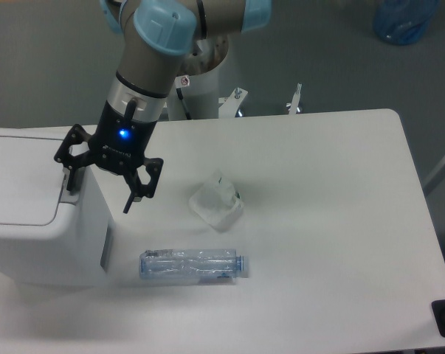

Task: Open the trash can
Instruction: 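Lower the gripper onto the trash can lid edge and push it open, then withdraw the gripper from the opened trash can back over the table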

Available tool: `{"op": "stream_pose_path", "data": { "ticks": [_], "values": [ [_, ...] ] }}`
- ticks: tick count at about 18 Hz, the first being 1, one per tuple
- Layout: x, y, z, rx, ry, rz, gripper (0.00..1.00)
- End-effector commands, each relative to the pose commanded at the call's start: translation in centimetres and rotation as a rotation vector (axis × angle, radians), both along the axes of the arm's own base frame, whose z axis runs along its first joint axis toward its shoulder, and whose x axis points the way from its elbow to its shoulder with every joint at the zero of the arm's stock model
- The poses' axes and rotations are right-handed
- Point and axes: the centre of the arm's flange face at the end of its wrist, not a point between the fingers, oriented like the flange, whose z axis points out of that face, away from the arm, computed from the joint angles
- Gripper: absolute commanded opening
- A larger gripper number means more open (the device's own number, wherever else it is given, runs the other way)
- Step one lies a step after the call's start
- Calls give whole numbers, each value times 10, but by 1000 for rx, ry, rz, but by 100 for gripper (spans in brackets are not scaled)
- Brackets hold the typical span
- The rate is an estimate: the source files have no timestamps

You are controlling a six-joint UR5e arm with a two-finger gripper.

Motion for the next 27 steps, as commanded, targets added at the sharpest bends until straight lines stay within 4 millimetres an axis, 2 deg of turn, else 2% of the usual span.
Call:
{"op": "stream_pose_path", "data": {
  "ticks": [4, 7, 10, 12, 15, 18, 21, 23, 25, 27],
  "values": [
    [-2, 1, 11, 13, -6, 26, 100],
    [-9, 5, 36, 49, 12, 45, 100],
    [-39, -6, 51, 73, 50, 83, 100],
    [-60, -16, 52, 63, 95, 114, 100],
    [-107, -46, 34, -21, 217, 142, 100],
    [-147, -73, -1, -131, 354, 64, 100],
    [-207, -92, -41, -204, 391, 11, 100],
    [-239, -109, -55, -238, 402, 14, 100],
    [-254, -118, -63, -256, 417, -11, 100],
    [-258, -128, -82, -298, 445, -98, 100]
  ]
}}
